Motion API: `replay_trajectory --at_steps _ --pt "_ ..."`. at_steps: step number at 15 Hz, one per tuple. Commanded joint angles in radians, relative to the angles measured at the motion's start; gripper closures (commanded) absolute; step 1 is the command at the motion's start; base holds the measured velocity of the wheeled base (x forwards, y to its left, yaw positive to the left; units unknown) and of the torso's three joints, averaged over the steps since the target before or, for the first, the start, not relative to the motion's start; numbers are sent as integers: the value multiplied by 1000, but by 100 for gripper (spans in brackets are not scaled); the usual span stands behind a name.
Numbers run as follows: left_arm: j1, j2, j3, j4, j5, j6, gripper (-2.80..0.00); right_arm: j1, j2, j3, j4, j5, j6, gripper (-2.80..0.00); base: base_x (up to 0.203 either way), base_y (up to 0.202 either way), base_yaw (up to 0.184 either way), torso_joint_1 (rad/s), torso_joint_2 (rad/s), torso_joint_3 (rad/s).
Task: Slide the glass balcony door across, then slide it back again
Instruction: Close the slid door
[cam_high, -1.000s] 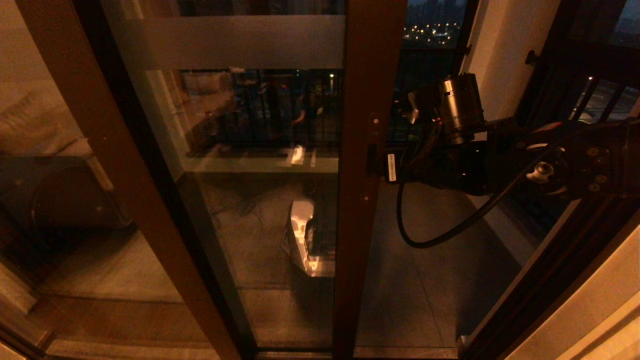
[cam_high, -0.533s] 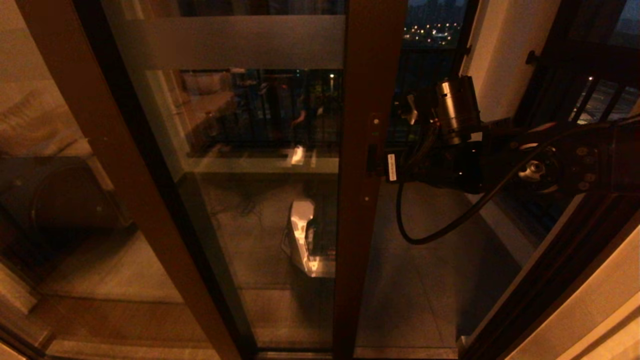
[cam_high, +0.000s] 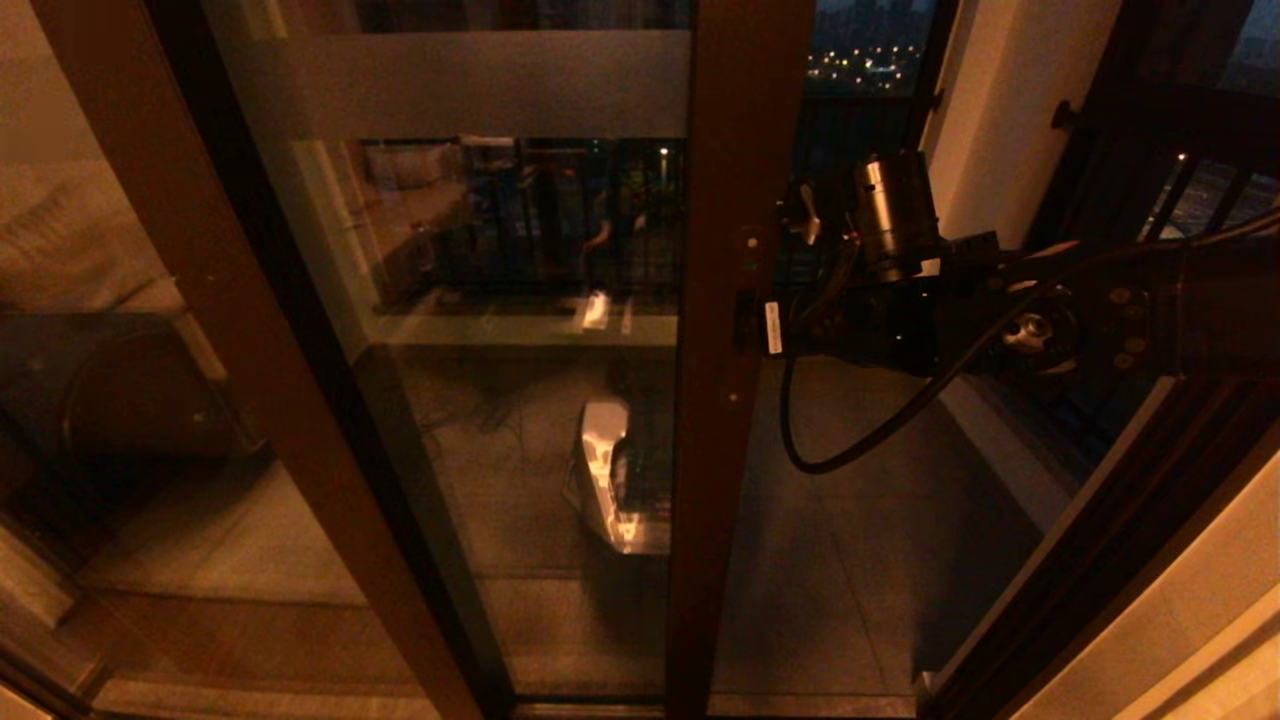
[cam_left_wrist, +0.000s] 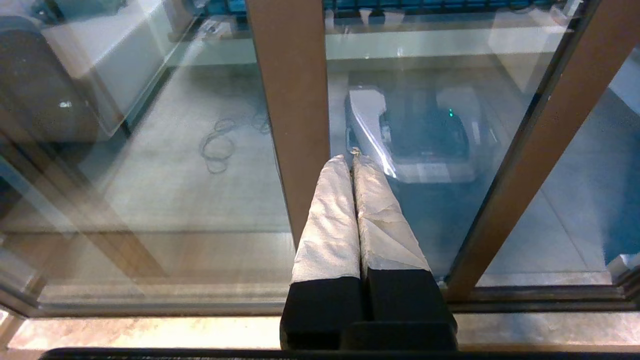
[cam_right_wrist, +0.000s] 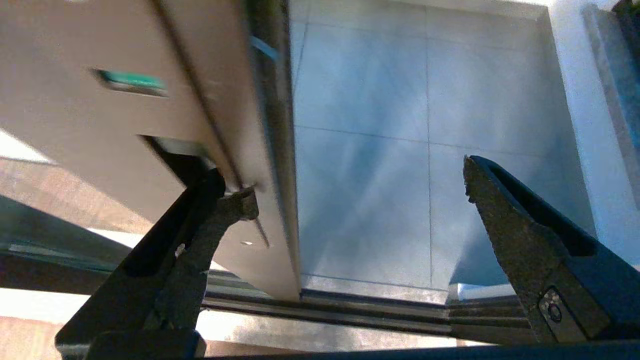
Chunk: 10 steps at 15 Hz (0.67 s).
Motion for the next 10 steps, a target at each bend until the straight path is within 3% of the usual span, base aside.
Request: replay_trajectory --at_steps 1,10 --pt "0 1 0 0 0 1 0 -14 7 1 0 -2 1 -280 0 0 0 0 0 0" --pt "0 1 0 1 0 1 0 -64 -6 8 0 -2 -19 -280 0 0 0 0 0 0"
